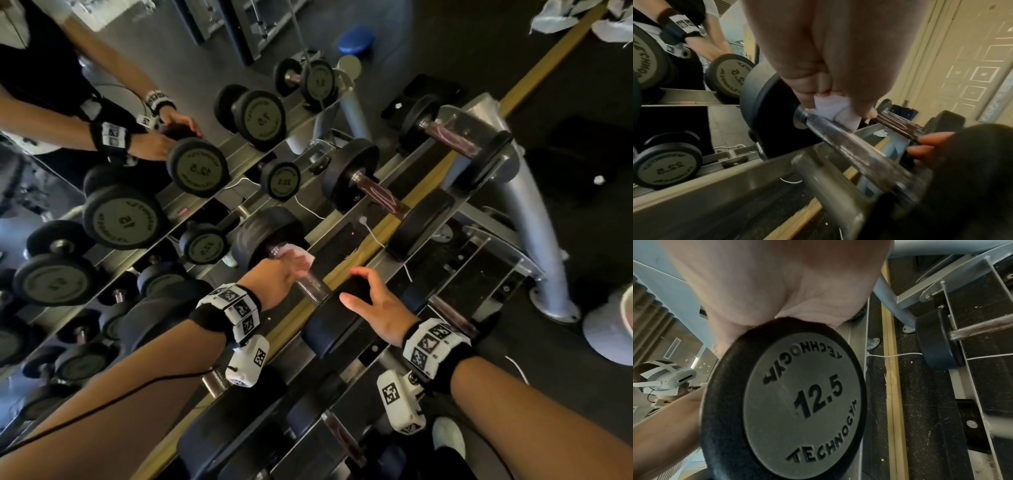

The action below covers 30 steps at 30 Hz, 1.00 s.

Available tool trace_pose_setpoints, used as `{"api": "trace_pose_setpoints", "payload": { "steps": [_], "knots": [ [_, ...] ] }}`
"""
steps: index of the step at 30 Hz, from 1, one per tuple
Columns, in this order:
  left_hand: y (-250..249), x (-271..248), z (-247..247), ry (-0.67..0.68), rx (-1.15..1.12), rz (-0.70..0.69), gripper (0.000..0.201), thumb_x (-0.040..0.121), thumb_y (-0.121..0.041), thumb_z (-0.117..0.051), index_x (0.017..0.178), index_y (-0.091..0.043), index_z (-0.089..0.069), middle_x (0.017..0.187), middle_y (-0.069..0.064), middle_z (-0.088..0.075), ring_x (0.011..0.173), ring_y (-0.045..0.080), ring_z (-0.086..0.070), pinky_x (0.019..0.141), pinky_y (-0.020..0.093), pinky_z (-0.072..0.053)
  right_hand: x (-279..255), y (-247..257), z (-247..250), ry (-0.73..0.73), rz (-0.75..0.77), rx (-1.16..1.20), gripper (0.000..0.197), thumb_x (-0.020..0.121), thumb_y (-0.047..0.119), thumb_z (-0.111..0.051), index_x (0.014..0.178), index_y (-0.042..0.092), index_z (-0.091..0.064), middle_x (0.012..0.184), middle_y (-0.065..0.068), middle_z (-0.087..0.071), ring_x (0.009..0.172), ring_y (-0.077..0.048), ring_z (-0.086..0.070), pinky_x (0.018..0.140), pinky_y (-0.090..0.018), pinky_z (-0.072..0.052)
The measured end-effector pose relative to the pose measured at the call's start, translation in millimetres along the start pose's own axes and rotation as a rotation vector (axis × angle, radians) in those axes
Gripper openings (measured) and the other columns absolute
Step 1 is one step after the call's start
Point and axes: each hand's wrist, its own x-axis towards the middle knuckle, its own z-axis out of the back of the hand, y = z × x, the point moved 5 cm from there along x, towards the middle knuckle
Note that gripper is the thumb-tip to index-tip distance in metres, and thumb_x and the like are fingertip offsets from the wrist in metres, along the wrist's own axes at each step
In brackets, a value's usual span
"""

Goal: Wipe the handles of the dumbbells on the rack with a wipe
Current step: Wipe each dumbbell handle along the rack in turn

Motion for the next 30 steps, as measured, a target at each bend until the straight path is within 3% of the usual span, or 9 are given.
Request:
{"api": "trace_pose_setpoints", "payload": {
  "steps": [6,11,14,16,18,21,25,28,30],
  "knots": [
    [-18,-5,-6,0.127,-0.069,-0.157,0.033,0.107,-0.029,-0.034,0.129,-0.033,-0.058,0.127,-0.015,-0.056,0.107,-0.005,-0.052,0.101,0.02,-0.032,-1,2,0,-0.001,0.005,-0.035,0.055,0.093,0.042,-0.061,0.14,0.034,-0.033,0.133,0.001,-0.045,0.117,-0.013,-0.049,0.081,-0.016,-0.04],
    [-1,13,21,0.015,-0.097,-0.074,0.04,0.105,-0.042,-0.03,0.14,-0.041,-0.05,0.145,-0.004,-0.051,0.131,0.015,-0.049,0.109,0.027,-0.03,0,3,1,0.008,0.0,-0.029,0.052,0.093,0.043,-0.061,0.137,0.037,-0.034,0.13,0.005,-0.044,0.111,-0.006,-0.048,0.077,-0.012,-0.037],
    [2,22,13,0.158,0.105,0.041,0.047,0.104,-0.011,-0.034,0.15,-0.023,-0.036,0.154,0.011,-0.037,0.139,0.027,-0.04,0.115,0.037,-0.031,-1,1,1,0.008,0.0,-0.013,0.052,0.093,0.042,-0.061,0.137,0.036,-0.034,0.131,0.004,-0.045,0.113,-0.008,-0.048,0.077,-0.013,-0.039],
    [4,24,7,0.165,0.149,0.061,0.05,0.101,-0.004,-0.035,0.15,-0.015,-0.032,0.156,0.008,-0.029,0.145,0.026,-0.029,0.117,0.038,-0.027,0,1,0,0.009,0.007,-0.015,0.052,0.092,0.043,-0.062,0.136,0.037,-0.035,0.131,0.003,-0.046,0.115,-0.01,-0.049,0.079,-0.014,-0.04],
    [2,22,6,0.143,0.152,-0.009,0.047,0.103,-0.009,-0.033,0.149,-0.02,-0.035,0.154,0.002,-0.031,0.142,0.021,-0.033,0.116,0.037,-0.027,1,0,1,0.006,0.011,-0.013,0.052,0.092,0.043,-0.062,0.136,0.037,-0.035,0.13,0.004,-0.046,0.113,-0.008,-0.05,0.08,-0.015,-0.04],
    [-7,10,-3,0.155,0.045,-0.122,0.036,0.107,-0.028,-0.032,0.137,-0.035,-0.05,0.139,-0.011,-0.049,0.129,0.011,-0.048,0.113,0.034,-0.032,3,-1,0,-0.004,0.025,-0.018,0.052,0.091,0.044,-0.063,0.135,0.037,-0.036,0.127,0.006,-0.047,0.114,-0.009,-0.05,0.086,-0.021,-0.042],
    [-11,1,-8,0.186,-0.03,-0.206,0.038,0.1,-0.053,-0.031,0.13,-0.049,-0.053,0.122,-0.015,-0.063,0.112,0.003,-0.055,0.106,0.03,-0.035,5,-2,0,-0.003,0.036,-0.023,0.052,0.09,0.044,-0.064,0.134,0.037,-0.037,0.123,0.009,-0.047,0.109,-0.001,-0.048,0.085,-0.019,-0.042],
    [-6,7,-8,0.195,-0.054,-0.233,0.046,0.099,-0.036,-0.053,0.144,-0.039,-0.045,0.141,-0.014,-0.055,0.129,0.003,-0.049,0.118,0.034,-0.03,5,-3,0,0.002,0.035,-0.026,0.051,0.089,0.045,-0.064,0.132,0.037,-0.037,0.122,0.01,-0.047,0.108,0.001,-0.048,0.083,-0.016,-0.041],
    [-5,11,-13,0.214,0.001,-0.246,0.06,0.096,-0.024,-0.061,0.151,-0.031,-0.037,0.155,-0.011,-0.039,0.144,0.007,-0.033,0.123,0.037,-0.02,6,-3,1,0.008,0.036,-0.023,0.051,0.089,0.045,-0.064,0.132,0.038,-0.037,0.123,0.009,-0.047,0.11,-0.001,-0.048,0.086,-0.02,-0.043]
  ]
}}
